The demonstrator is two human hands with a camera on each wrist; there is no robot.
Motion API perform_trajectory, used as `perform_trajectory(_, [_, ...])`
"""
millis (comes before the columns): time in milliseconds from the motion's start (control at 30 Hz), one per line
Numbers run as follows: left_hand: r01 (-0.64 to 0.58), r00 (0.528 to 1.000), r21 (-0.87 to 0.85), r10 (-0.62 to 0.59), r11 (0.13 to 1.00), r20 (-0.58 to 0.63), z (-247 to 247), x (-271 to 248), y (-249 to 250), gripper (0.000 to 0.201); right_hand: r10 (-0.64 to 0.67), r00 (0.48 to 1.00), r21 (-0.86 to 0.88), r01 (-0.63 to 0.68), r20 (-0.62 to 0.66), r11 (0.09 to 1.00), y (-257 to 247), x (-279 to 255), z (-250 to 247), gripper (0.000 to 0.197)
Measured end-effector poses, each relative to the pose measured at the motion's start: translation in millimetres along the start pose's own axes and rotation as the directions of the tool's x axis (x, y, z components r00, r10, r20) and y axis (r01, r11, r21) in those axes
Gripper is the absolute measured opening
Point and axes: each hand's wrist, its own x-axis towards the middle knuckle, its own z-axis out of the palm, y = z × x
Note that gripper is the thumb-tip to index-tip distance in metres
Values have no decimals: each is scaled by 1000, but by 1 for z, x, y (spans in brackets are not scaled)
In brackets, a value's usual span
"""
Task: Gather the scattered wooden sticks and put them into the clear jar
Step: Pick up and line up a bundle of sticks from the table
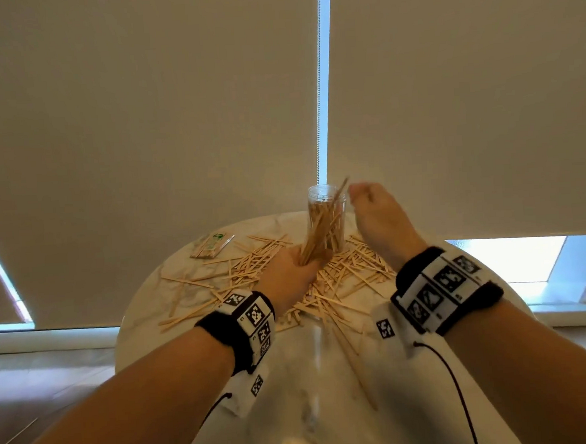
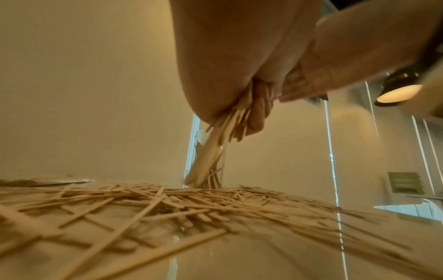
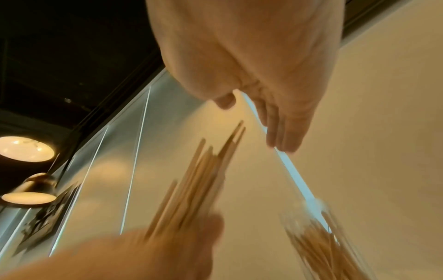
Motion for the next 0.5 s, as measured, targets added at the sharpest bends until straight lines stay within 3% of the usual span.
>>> perform_trajectory(67, [-31,998,133,25,991,49,5,-5,-2,34,-49,988,25,53,-148,998,-8,13,-9,51])
perform_trajectory(100, [-53,997,181,41,982,71,8,-6,-2,35,-56,992,-20,54,-114,998,-9,15,-11,51])
perform_trajectory(167, [-107,991,226,86,968,101,16,-7,0,35,-30,988,-199,60,151,978,-7,15,-5,55])
perform_trajectory(233, [-140,986,260,111,955,124,21,-5,2,29,60,915,-328,82,400,941,2,9,6,59])
perform_trajectory(267, [-144,985,278,109,950,134,23,-5,2,25,89,893,-353,82,442,932,6,5,9,58])
perform_trajectory(333, [-145,984,298,105,944,145,23,-5,-1,23,76,901,-296,60,427,953,14,2,12,53])
perform_trajectory(400, [-152,983,320,109,935,150,22,-5,-5,28,21,942,-200,49,335,979,19,0,11,50])
perform_trajectory(467, [-157,981,320,111,934,158,22,-5,-2,30,-14,968,-227,73,251,971,19,0,10,48])
perform_trajectory(500, [-160,980,305,115,939,161,22,-4,1,25,4,960,-237,64,279,969,19,0,11,49])
